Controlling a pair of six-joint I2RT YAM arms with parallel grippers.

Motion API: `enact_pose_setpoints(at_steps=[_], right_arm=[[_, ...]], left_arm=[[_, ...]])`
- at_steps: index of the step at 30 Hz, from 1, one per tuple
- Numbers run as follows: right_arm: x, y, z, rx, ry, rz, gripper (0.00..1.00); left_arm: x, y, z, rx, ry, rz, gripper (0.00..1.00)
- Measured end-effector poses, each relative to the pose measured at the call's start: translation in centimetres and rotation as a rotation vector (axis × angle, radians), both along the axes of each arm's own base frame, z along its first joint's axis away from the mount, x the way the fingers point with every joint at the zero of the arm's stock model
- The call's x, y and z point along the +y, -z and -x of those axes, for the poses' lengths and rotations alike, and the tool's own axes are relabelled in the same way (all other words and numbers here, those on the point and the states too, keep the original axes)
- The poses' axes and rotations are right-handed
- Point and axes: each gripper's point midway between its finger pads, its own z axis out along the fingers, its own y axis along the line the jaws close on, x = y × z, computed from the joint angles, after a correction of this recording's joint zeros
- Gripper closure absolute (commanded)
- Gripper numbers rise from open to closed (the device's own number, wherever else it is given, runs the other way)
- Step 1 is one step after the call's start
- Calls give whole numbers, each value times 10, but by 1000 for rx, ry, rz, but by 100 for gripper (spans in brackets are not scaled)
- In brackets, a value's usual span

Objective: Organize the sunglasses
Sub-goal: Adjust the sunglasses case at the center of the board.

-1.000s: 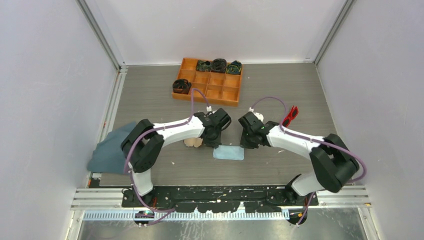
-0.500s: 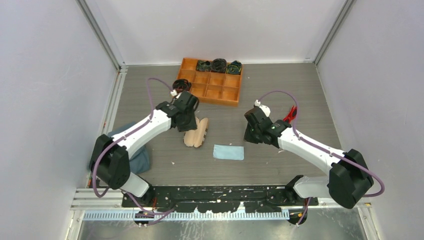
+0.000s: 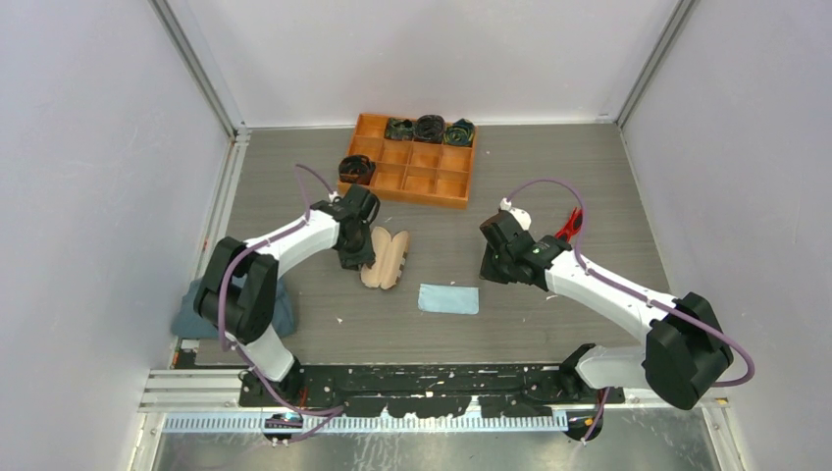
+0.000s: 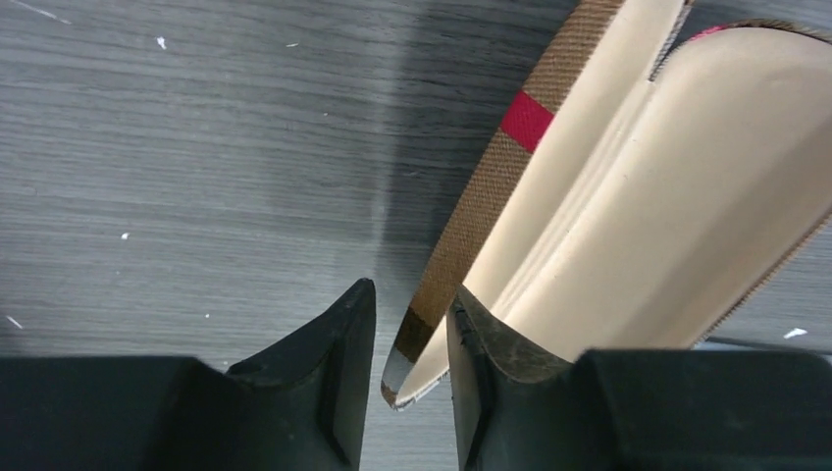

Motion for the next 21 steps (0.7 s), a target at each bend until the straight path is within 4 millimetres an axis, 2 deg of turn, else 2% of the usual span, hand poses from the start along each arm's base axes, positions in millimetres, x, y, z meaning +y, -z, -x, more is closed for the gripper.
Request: enact_pose_setpoints(at_steps=[3, 4, 5, 11, 17, 18, 21], right_arm=[[0, 0, 1, 3, -1, -1, 92], [0, 0, 1, 3, -2, -1, 92], [0, 0, 1, 3, -2, -1, 92], [0, 1, 1, 3, -2, 0, 92], [-3, 6, 6, 17, -6, 4, 93], [-3, 7, 7, 20, -7, 5, 93], [-3, 8, 7, 23, -8, 3, 93]], left_arm=[[0, 8, -1, 12, 3, -8, 93], [0, 10, -1, 15, 6, -12, 98], [0, 10, -1, 17, 7, -9, 99], [2, 7, -7, -21, -43, -6, 99], [13, 6, 16, -84, -263, 90, 99], [12, 7, 20, -96, -313, 127, 98], [4, 14, 26, -108, -433, 207, 81]])
